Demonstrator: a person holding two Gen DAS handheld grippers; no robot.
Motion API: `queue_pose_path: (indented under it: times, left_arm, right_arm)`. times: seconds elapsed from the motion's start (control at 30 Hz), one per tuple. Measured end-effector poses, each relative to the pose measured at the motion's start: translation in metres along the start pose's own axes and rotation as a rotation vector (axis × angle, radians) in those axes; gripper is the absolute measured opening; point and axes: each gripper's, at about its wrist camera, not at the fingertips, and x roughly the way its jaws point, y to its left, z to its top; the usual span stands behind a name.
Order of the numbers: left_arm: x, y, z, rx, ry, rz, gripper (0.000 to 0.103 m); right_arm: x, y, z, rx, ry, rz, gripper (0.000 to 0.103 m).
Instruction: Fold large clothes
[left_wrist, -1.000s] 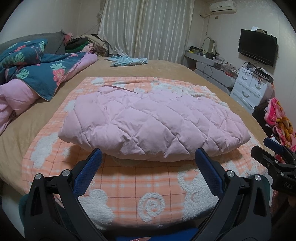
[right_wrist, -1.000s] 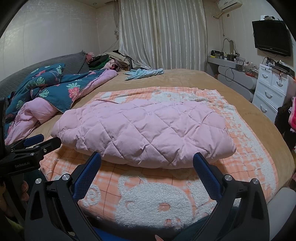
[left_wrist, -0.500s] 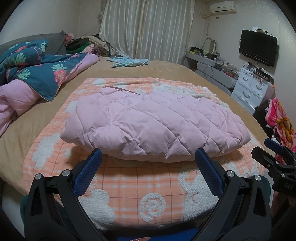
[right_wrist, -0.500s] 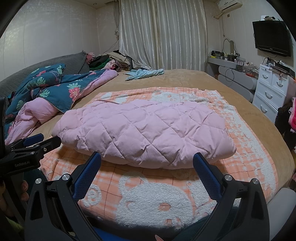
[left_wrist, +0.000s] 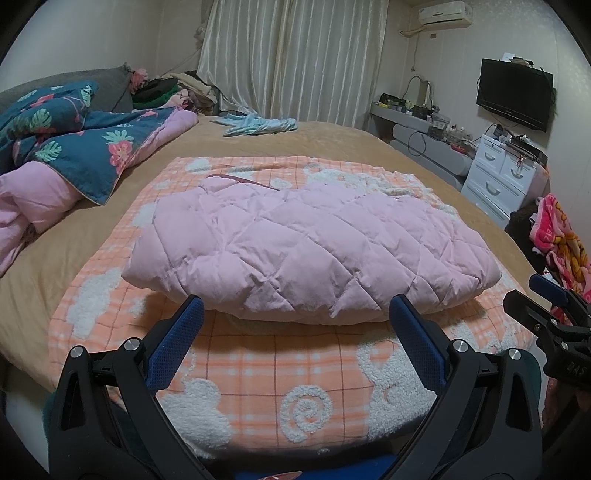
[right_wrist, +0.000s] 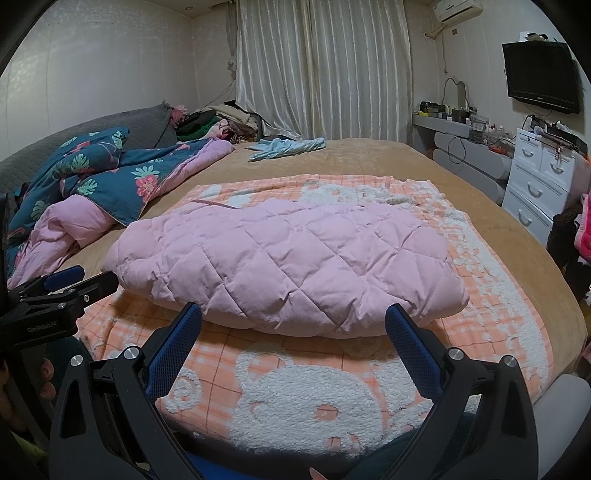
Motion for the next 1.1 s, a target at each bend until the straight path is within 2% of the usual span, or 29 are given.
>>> queue_pose_path:
  times: [0.6, 0.8, 0.9, 1.03, 1.1]
  left_arm:
    - [-0.002, 0.005, 0.005, 0.007, -0.001, 0.005, 0.094]
    - [0.001, 0.008, 0.005, 0.01, 0.011, 0.019, 0.094]
    - [0.006, 0.015, 0.004, -0.005, 0.022, 0.028, 0.094]
    - [0.015, 0.045, 0.008, -0.079, 0.027, 0.069, 0.094]
    - [0.022, 0.088, 0.02, -0.153, 0.013, 0.126, 0.094]
  right_arm:
    - [-0.001, -0.001, 0.002, 0.001, -0.001, 0.0, 0.099]
    - [-0.005, -0.008, 0.003, 0.018, -0.014, -0.039, 0.099]
    - [-0.009, -0.023, 0.0, 0.054, -0.016, -0.077, 0.099]
    - [-0.014, -0.072, -0.006, 0.158, -0.019, -0.174, 0.099]
    - [-0.018, -0.104, -0.011, 0.214, -0.027, -0.241, 0.099]
